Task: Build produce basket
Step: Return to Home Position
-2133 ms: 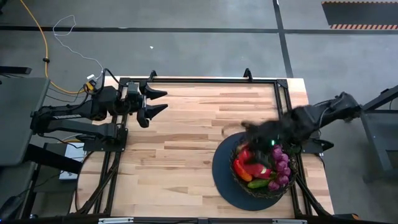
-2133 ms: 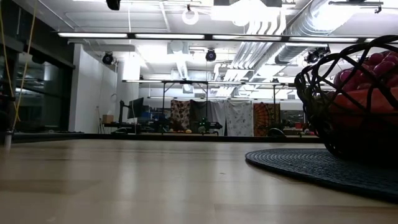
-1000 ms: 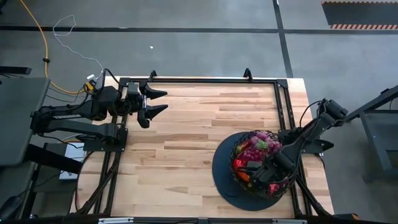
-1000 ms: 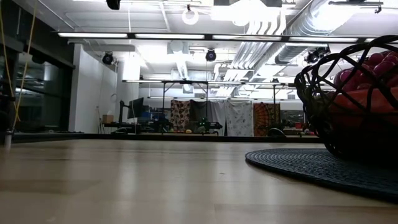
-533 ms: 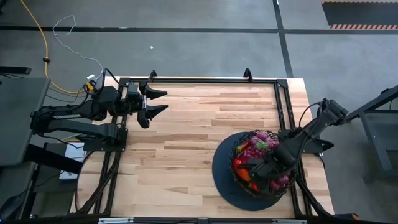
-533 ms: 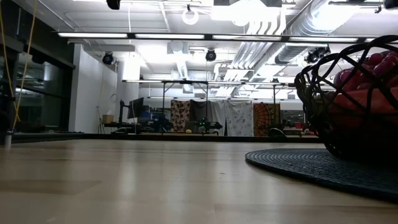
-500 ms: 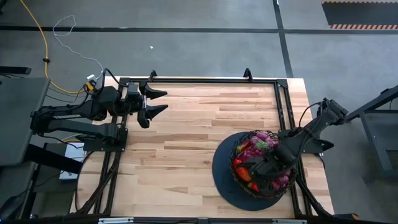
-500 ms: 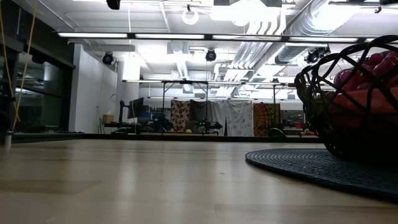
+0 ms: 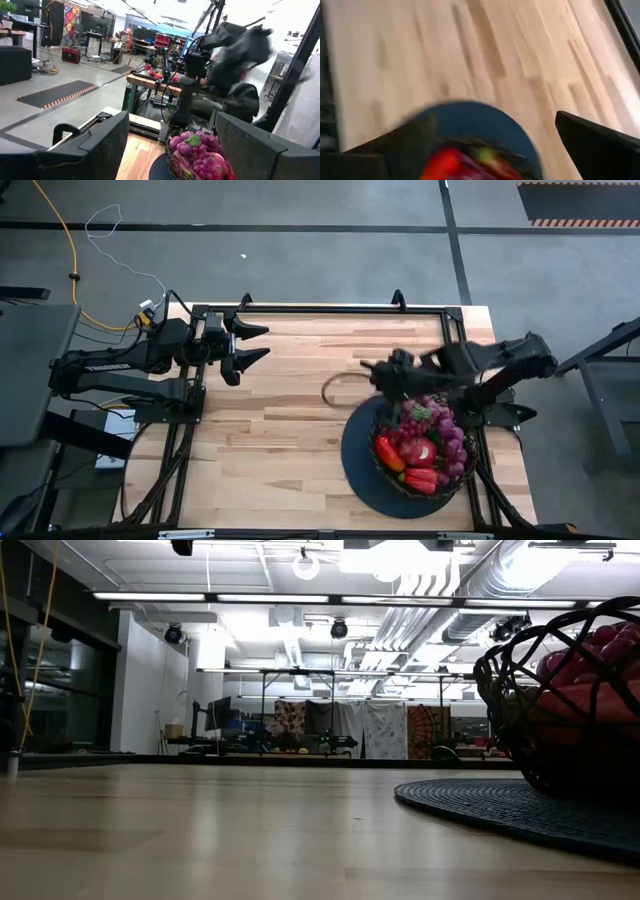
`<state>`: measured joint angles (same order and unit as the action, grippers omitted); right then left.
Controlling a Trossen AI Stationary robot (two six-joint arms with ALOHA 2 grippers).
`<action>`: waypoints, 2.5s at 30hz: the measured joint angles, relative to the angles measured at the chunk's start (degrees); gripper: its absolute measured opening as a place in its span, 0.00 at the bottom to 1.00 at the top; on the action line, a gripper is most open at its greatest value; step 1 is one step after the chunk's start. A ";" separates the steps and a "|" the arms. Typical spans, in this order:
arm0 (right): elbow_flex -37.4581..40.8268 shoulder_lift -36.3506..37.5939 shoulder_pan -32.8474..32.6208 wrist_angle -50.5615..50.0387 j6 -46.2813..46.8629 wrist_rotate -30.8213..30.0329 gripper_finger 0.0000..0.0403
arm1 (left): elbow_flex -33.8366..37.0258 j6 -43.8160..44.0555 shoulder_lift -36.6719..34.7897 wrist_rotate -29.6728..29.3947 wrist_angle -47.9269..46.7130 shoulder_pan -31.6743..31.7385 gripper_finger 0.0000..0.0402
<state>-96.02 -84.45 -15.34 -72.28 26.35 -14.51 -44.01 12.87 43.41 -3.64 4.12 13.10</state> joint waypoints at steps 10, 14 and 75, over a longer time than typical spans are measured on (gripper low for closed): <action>31.95 14.93 14.78 31.24 -9.93 17.72 0.99 | -0.02 -5.35 0.01 1.03 -2.49 -0.04 0.71; 39.62 18.04 18.19 56.66 -11.39 18.09 0.99 | -0.04 -7.85 0.64 1.49 -8.17 -0.04 0.71; 42.81 18.10 19.57 81.43 -8.37 12.97 0.99 | 22.86 -0.01 -40.50 2.94 -6.32 -11.85 0.00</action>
<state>-53.21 -66.35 4.23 9.15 17.98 -1.54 -21.15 12.86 2.90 -0.70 -2.20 1.26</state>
